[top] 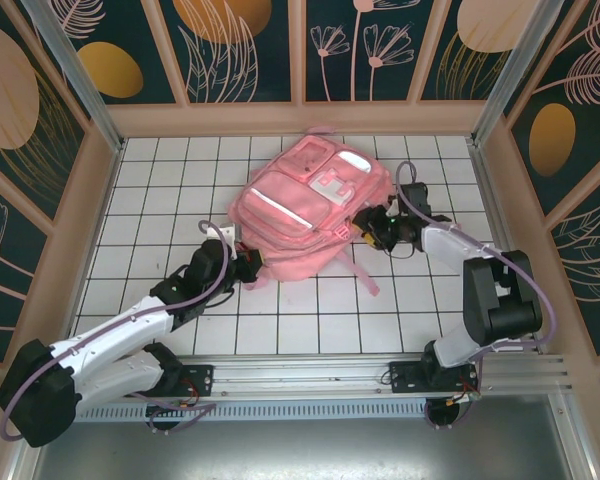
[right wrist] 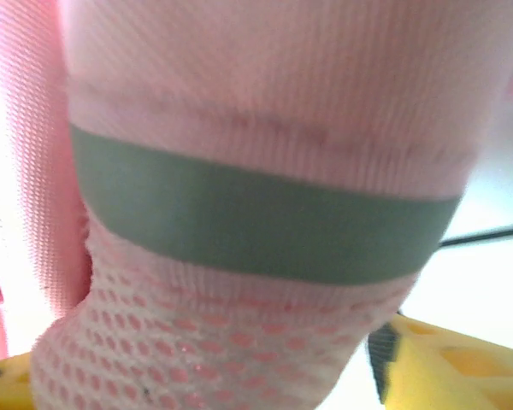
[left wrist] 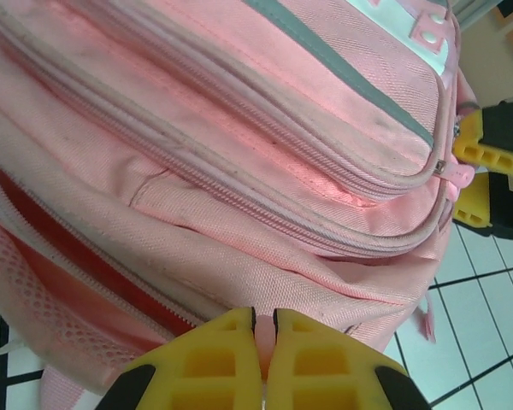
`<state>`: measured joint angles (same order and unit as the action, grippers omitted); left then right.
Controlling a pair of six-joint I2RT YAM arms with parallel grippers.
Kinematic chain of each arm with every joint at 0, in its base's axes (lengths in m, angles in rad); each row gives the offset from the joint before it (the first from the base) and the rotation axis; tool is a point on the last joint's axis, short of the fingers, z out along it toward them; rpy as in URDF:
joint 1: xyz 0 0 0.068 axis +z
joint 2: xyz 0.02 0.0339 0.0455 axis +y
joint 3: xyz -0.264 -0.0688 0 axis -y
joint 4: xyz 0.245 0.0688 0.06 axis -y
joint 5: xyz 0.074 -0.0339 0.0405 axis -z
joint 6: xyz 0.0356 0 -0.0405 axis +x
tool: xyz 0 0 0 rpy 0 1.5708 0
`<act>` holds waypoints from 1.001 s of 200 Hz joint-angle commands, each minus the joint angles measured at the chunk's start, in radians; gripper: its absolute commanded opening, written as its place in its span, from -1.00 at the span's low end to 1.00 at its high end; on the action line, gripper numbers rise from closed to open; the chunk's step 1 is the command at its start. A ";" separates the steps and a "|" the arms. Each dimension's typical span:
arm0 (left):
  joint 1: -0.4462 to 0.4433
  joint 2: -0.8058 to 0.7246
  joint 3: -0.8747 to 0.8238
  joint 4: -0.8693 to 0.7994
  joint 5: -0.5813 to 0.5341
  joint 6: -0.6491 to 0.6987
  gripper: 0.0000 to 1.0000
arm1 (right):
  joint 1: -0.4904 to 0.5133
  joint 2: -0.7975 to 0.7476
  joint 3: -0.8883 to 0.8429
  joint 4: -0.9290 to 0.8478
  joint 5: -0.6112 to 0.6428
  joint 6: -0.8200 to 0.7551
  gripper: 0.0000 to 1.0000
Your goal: Pack the student bag
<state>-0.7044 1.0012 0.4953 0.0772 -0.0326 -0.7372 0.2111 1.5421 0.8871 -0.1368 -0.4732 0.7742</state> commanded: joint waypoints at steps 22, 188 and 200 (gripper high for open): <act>0.008 -0.011 -0.029 0.147 0.150 0.050 -1.00 | -0.008 0.117 0.103 -0.011 0.091 -0.072 0.41; -0.035 0.129 0.000 0.271 0.110 0.014 -1.00 | 0.140 -0.210 -0.082 0.070 0.065 0.099 0.41; -0.034 0.138 0.009 0.273 0.119 0.015 -1.00 | 0.211 -0.239 -0.100 0.095 0.051 0.145 0.42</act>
<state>-0.7334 1.1244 0.4656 0.2665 0.0673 -0.7109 0.3206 1.3552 0.8421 -0.1528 -0.3145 0.8013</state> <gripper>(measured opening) 0.058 0.705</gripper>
